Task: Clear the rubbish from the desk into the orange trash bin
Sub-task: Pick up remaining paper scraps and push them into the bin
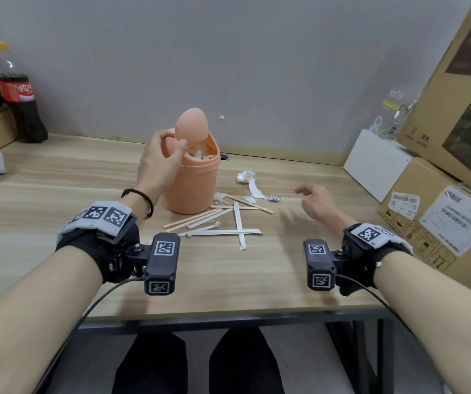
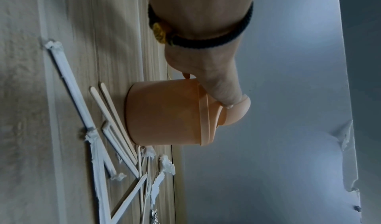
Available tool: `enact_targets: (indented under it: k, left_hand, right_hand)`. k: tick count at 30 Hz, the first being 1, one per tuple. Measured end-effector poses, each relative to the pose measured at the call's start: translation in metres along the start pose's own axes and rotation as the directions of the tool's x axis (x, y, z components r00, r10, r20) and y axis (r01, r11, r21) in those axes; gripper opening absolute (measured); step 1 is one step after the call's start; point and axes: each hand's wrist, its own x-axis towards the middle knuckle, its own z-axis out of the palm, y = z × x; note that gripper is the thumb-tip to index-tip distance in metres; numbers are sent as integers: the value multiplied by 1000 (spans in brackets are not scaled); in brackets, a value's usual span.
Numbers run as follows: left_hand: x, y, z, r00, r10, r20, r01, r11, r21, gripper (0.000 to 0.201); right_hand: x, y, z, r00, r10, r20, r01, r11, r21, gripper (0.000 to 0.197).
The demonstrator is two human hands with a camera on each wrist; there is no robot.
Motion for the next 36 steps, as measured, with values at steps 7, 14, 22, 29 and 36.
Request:
enact_targets:
  k: [7, 14, 22, 29, 36]
  left_hand:
    - [-2, 1, 7, 1000, 4, -12, -4, 1000, 9, 41]
    - [-1, -1, 5, 1000, 13, -7, -13, 1000, 22, 42]
    - [0, -2, 4, 1000, 24, -4, -24, 1000, 20, 43]
    - [-1, -2, 4, 1000, 26, -3, -26, 1000, 14, 42]
    - [-2, 0, 1, 1000, 15, 17, -15, 1000, 13, 40]
  right_hand:
    - [-13, 39, 2, 992, 59, 115, -55, 998, -32, 45]
    - [-8, 42, 9, 999, -9, 49, 17, 984, -176, 14]
    - [-4, 8, 6, 996, -82, 17, 84, 981, -176, 20]
    - [-1, -72, -23, 946, -281, -163, 302, 946, 118, 8]
    - [-12, -134, -23, 939, -294, -181, 345, 794, 500, 9]
